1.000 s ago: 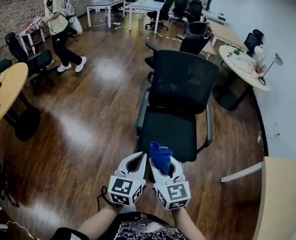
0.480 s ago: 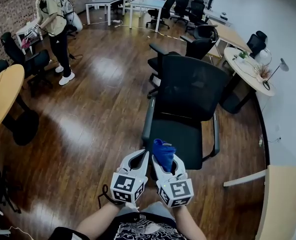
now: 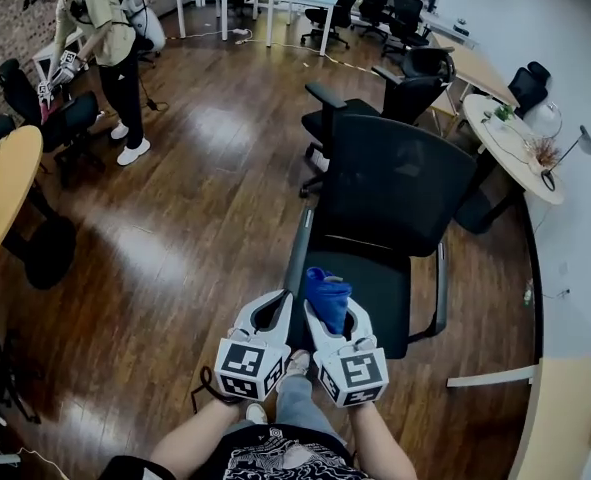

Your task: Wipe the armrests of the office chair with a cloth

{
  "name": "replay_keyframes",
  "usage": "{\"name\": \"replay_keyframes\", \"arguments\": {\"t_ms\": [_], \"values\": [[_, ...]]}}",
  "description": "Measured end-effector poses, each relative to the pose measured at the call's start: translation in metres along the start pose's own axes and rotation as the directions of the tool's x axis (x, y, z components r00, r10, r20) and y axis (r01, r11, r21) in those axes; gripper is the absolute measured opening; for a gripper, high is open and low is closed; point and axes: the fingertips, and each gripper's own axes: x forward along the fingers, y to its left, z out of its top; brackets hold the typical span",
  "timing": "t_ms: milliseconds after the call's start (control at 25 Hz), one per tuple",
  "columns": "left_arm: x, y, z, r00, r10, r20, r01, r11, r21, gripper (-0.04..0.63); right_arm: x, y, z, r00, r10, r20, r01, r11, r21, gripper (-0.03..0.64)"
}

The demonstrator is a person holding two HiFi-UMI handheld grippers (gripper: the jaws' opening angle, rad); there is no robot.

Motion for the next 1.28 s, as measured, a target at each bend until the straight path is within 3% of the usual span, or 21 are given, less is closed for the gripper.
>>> {"name": "replay_keyframes", "arguments": {"t_ms": [560,800,1080,1280], "values": [[0.154,0.043,0.012,0.997,0.06,-0.053,-0.059,0.998,0.026,0.005,0.125,-0.111,0.001,0.991,0.127,-0.036,-0.127,0.992,-0.009,0.138],[0.196,0.072,0.007,0.994,0.082,-0.067,-0.079,0.996,0.043,0.005,0.178,-0.152,-0.011,0.985,0.161,-0.069,-0.166,0.983,-0.073,0.138],[0.225,0.125,-0.01,0.991,0.095,-0.098,-0.092,0.995,0.036,0.005,0.26,-0.18,-0.059,0.967,0.158,-0.199,-0.188,0.972,-0.143,0.138],[0.25,0.159,-0.03,0.989,0.05,-0.142,-0.05,0.999,0.008,0.005,0.31,-0.195,-0.101,0.95,0.11,-0.291,-0.162,0.973,-0.163,0.138]]}}
